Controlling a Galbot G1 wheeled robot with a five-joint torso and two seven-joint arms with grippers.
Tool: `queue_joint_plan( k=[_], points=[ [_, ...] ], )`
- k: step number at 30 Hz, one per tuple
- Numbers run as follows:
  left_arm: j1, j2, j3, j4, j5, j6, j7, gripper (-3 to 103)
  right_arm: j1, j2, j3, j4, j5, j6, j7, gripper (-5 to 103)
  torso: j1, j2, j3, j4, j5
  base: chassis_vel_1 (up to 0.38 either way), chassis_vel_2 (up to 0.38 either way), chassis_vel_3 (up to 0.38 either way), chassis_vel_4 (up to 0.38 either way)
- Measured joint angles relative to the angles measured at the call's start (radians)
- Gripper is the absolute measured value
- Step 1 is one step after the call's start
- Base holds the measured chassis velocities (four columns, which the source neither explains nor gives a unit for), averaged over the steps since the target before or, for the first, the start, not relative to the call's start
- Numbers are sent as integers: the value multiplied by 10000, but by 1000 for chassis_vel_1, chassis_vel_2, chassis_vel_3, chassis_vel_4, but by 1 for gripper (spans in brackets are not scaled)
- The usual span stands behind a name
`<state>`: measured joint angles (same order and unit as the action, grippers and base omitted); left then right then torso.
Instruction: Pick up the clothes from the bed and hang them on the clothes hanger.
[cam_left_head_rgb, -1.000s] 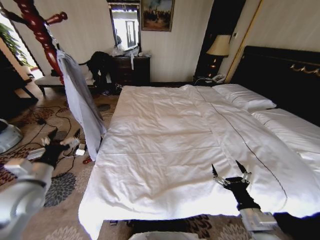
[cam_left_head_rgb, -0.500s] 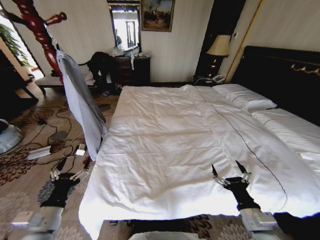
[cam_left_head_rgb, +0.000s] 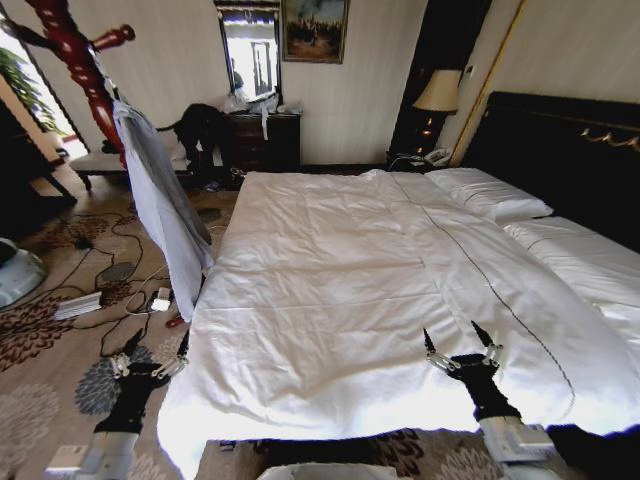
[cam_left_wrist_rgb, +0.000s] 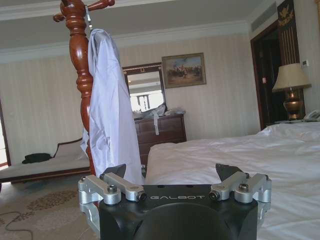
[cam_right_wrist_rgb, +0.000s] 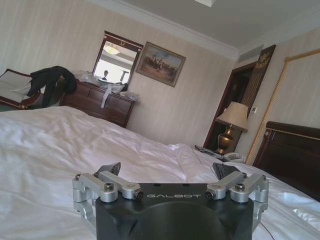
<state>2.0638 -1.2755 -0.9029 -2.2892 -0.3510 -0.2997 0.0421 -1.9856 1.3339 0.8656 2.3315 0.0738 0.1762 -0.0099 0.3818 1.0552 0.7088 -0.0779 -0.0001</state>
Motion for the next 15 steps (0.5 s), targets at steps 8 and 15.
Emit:
queue_joint_plan(
  k=[8,15],
  points=[
    [3,11,12,14,-13,-11,2,100,0,0,0,0,0,0,1,100,0,0,0,0,1,0,0,0,0],
    [-10,21,12,16,-40,-5,1,100,0,0,0,0,0,0,0,100,1,0,0,0,1,0,0,0,0]
  ],
)
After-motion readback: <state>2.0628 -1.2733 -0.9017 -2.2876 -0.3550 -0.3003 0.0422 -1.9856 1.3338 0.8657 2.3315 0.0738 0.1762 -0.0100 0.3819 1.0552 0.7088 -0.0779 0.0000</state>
